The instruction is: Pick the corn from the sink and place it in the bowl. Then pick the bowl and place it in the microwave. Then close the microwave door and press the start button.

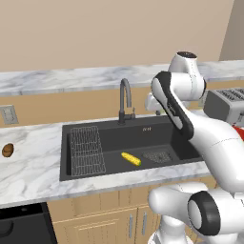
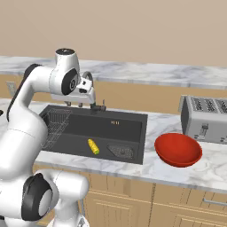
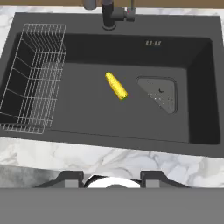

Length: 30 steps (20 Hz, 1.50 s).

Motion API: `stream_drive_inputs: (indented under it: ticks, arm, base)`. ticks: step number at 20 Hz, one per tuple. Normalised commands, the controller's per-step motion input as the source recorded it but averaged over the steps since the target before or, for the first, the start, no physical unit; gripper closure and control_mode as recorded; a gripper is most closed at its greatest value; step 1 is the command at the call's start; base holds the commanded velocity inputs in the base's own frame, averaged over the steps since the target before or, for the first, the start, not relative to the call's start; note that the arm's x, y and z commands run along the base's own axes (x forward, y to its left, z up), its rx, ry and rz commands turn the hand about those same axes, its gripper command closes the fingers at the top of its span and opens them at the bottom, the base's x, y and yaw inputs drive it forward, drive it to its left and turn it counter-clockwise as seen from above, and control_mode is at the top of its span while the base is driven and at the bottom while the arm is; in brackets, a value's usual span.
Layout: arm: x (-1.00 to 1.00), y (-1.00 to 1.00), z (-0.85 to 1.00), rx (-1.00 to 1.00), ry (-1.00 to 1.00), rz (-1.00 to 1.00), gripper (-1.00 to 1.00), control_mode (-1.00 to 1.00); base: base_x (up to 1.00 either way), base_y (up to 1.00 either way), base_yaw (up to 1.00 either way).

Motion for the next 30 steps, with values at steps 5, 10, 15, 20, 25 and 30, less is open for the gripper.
stream_drive_inputs:
  ticks: [5,10,15,20,25,30]
  arm:
    - [-0.38,0.00,-0.29,-0.02,0.01,0.00,-1.00,-1.00]
    - [-0.29,0.00,-0.99,0.00,0.18,0.01,-1.00,-1.00]
    - [0.00,-0.05,-0.96,0.04,0.03,0.08,-1.00,-1.00]
    - [0.15,-0.07,-0.96,0.09,0.02,0.12,-1.00,-1.00]
    - [0.56,0.00,-0.62,0.07,0.00,0.09,-1.00,-1.00]
    - [0.51,0.00,-0.41,0.03,0.00,0.09,-1.00,-1.00]
  base:
    - [0.00,0.00,0.00]
    - [0.00,0.00,0.00]
    - [0.00,0.00,0.00]
    - [0.00,0.00,0.00]
    - [0.00,0.00,0.00]
    - [0.00,0.00,0.00]
